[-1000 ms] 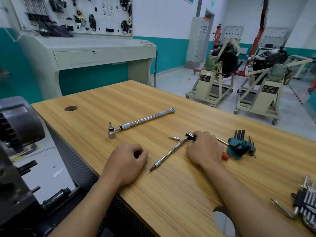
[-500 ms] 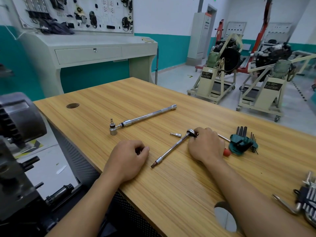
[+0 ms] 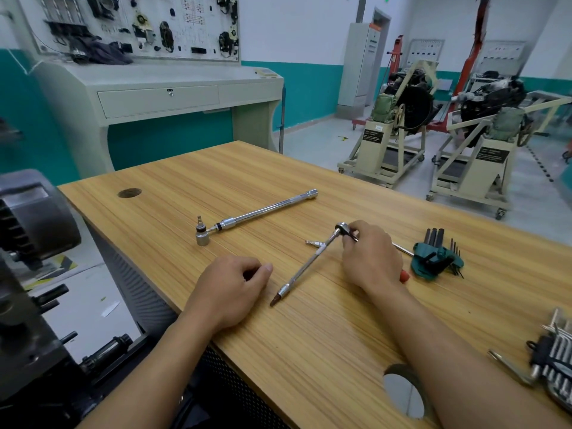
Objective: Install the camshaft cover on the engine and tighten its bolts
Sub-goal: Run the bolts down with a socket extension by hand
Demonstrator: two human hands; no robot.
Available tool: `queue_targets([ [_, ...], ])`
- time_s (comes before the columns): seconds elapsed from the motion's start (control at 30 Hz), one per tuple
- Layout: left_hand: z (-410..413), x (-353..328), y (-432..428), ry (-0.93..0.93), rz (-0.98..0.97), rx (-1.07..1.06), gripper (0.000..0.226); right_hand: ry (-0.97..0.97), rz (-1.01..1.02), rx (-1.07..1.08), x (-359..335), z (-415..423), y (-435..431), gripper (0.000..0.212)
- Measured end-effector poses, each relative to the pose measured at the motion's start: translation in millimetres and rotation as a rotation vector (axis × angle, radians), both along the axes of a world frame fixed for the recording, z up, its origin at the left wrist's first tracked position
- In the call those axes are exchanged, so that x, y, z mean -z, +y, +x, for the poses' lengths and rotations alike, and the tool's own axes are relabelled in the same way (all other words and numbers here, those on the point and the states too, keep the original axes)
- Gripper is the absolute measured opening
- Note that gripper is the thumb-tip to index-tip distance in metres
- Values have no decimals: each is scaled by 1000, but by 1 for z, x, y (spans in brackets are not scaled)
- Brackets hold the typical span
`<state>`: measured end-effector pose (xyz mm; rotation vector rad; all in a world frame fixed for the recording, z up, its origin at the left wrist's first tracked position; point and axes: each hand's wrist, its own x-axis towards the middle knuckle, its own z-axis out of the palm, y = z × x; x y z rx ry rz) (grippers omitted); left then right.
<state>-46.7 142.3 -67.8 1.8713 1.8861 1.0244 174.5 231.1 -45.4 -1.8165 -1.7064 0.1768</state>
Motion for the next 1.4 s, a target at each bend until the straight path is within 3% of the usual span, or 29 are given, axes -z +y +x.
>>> queue_targets([
  [0.17,-7,-2,1,-212,-12,35,41,68,118,-85,-11,-16,-5,11],
  [0.33,-3,0,0,9,28,68,23,119,141,-178,-17,-22,-12,19],
  [0.57,-1,4,-4,63,47,-9,31,352,169,-100,-29,-8,0,22],
  [0.67,-1,2,-5,-21,81,-40,34,214,116,-7,-31,11,8,23],
  [0.83,-7,-3,-4,-198,155,-78,35,-59,-198,-36,-10,8,2,32],
  [1.07,-18,-54,-38,-449,117,1,35,-56,-223,-69,-35,-9,-26,27],
  [1.13,-16,-93,-61,-445,169,65,35,195,-2,-240,-65,-25,-45,18],
  [1.17,-13,-115,-74,-424,210,79,34,439,98,-405,-87,-37,-58,8],
  [1.23,-10,-155,-107,-382,308,78,30,909,67,-839,-139,-68,-94,17],
  [1.27,-12,-173,-123,-344,354,75,29,1035,4,-1045,-162,-83,-111,24],
  [1.3,-16,-189,-140,-285,392,61,27,1072,-17,-1179,-183,-98,-126,27],
  [1.4,-44,-228,-188,-78,433,-31,27,919,82,-1345,-226,-145,-160,26],
])
